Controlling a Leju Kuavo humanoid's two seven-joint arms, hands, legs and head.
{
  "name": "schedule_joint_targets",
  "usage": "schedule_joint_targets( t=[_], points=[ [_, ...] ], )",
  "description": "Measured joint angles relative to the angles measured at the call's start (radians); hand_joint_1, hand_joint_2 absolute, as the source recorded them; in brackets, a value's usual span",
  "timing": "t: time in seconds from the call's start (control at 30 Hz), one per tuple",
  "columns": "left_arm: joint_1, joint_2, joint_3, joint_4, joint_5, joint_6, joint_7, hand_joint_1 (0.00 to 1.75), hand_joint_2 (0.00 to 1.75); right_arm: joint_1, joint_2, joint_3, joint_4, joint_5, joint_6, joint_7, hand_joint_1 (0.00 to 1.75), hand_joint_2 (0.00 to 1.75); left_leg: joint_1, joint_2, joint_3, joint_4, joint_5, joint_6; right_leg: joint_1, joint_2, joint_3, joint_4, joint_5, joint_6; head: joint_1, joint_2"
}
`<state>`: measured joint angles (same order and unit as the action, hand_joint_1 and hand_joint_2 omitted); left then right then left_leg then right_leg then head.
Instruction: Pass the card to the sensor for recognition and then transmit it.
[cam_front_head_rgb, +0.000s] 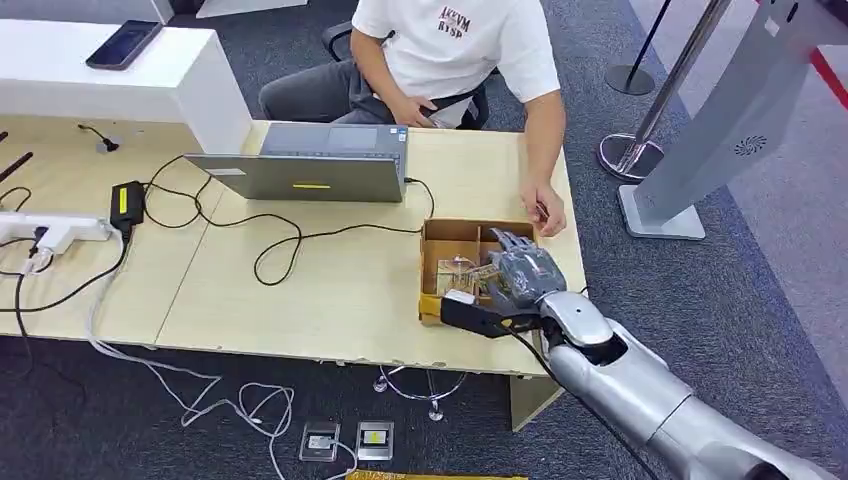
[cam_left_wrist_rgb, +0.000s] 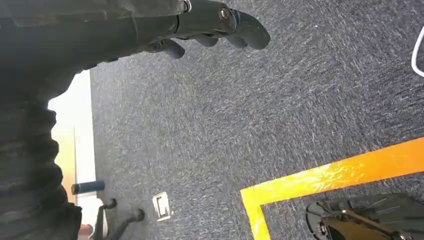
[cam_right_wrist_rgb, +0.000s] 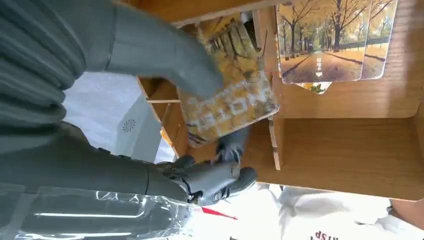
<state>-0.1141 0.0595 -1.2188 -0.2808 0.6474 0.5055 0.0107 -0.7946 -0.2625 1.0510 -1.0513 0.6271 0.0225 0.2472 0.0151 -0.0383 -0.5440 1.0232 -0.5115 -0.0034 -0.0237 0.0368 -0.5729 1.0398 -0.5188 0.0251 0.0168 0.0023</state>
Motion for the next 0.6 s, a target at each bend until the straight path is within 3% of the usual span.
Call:
schedule_joint_targets(
  t=[0.6],
  points=[
    [0.000,0.003,0.000,0.000,-0.009,0.000,-0.006,0.00,1.75,-0.003,0.001,0.001,0.010,-0.010,-0.004,0.035,1.75,1.75,0.000,0.000,0.000,0.000,0.000,0.000,0.000,0.000,0.000,0.000,0.000,0.000,0.000,0.000]
  ],
)
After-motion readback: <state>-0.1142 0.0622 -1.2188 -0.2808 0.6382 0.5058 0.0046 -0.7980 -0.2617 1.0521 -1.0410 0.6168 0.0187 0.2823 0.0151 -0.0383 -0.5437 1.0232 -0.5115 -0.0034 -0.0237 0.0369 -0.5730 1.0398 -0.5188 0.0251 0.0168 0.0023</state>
